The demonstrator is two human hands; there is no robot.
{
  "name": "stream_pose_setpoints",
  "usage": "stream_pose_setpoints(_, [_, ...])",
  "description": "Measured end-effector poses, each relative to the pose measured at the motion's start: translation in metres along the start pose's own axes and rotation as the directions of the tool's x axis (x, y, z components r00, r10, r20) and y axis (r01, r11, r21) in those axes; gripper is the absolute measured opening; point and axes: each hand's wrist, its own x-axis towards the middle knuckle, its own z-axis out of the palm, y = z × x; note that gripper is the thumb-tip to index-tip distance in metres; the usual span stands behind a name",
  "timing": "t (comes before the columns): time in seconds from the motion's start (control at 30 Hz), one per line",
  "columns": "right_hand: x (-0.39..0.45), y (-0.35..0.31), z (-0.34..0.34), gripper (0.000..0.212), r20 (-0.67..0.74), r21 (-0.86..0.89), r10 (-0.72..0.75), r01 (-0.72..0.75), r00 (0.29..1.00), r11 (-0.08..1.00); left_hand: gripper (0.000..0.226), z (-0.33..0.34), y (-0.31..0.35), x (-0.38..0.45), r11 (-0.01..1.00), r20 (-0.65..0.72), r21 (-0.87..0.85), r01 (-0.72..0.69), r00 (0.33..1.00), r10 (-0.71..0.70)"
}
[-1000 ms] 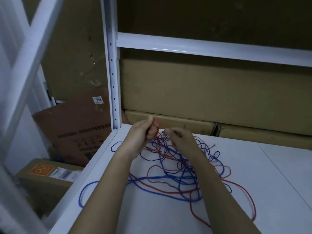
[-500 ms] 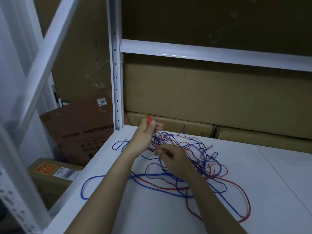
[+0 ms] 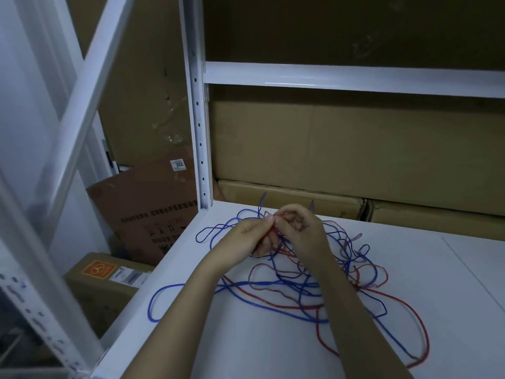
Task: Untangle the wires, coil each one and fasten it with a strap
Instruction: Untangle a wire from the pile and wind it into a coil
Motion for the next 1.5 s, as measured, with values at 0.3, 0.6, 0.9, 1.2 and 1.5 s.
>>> stream_pose_setpoints(0.3, [-0.016, 0.026, 0.023, 0.027, 0.098, -0.206, 0.162, -0.139, 0.982, 0.969, 0.04, -0.011, -0.001, 0.002, 0.816, -0.131, -0.576, -0.049, 0.991, -0.033])
stream_pose_setpoints(0.6, [-0.038, 0.035, 0.04, 0.031, 0.304, -0.517, 0.055, 0.116, 0.951, 0.848, 0.024, -0.023, -0.018, 0.013, 0.989, -0.36, -0.103, -0.109, 0.931, 0.065])
stream_pose_setpoints(0.9, [-0.028, 0.019, 0.023, 0.021, 0.089, -0.238, -0.004, 0.025, 0.996, 0.971, 0.026, -0.023, -0.033, 0.01, 0.907, -0.112, 0.421, -0.02, 0.991, 0.074])
stream_pose_setpoints(1.2, [0.001, -0.002, 0.004, 0.019, -0.021, -0.219, 0.001, -0.006, 1.0, 0.976, 0.062, -0.019, -0.022, 0.008, 0.998, -0.003, 0.031, 0.059, 0.998, -0.059])
stream_pose_setpoints(1.5, [-0.004, 0.012, 0.009, 0.022, 0.048, -0.259, 0.148, -0.131, 0.988, 0.957, 0.05, -0.006, -0.018, 0.011, 0.823, -0.168, -0.567, -0.039, 0.983, -0.069])
